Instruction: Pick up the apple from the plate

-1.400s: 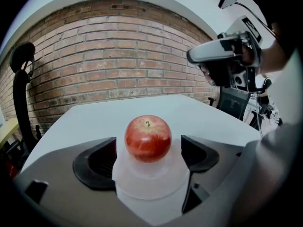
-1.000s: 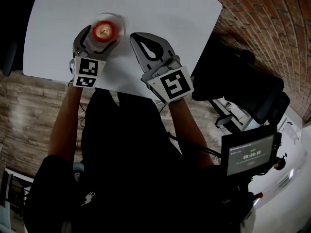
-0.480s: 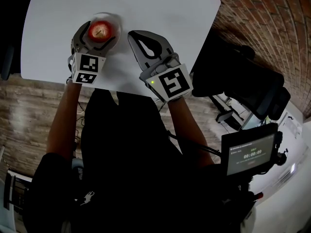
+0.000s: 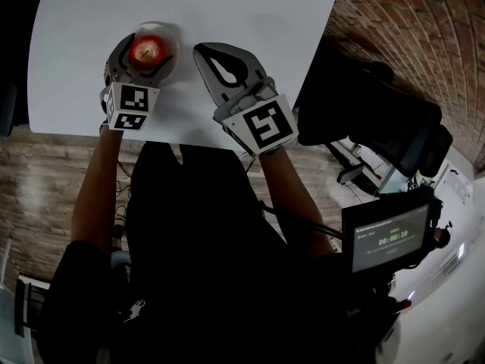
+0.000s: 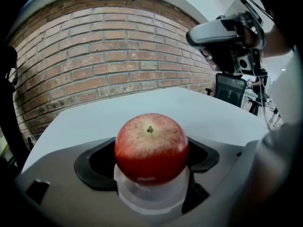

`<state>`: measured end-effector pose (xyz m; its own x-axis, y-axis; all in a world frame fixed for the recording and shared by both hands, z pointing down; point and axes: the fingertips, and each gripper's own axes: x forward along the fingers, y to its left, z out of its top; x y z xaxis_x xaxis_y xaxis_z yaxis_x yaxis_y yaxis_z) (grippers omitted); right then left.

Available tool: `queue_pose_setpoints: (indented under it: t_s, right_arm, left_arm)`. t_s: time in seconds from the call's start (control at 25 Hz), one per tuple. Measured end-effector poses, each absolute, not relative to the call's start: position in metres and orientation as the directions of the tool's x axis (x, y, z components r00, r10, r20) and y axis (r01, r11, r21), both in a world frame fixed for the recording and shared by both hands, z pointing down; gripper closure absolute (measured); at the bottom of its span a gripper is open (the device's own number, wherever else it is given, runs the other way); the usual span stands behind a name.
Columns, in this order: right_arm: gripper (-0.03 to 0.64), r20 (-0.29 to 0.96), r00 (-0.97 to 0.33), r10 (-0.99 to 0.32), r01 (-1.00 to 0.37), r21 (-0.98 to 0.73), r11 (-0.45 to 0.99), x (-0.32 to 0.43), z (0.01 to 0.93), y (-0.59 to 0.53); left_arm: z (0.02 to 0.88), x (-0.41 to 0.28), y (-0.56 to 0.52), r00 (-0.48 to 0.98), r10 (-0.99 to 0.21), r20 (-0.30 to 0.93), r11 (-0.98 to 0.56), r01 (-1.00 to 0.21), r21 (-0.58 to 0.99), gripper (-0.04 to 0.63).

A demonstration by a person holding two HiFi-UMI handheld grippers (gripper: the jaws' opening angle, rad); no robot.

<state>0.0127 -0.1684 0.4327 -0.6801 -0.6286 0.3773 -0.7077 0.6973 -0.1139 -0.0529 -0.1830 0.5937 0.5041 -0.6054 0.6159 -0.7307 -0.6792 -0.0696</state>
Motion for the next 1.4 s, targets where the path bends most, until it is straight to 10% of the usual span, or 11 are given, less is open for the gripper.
queue_pose_setpoints:
  t_s: [1.4]
  right_arm:
    - [0.614, 0.357, -0.653, -0.668, -0.726, -0.042, 0.687, 0.026, 0.424, -0.167]
  left_arm:
    - [0.585, -0.032, -0.191, 0.544, -0.602, 0.584, -0.702, -0.709, -0.063, 0.178]
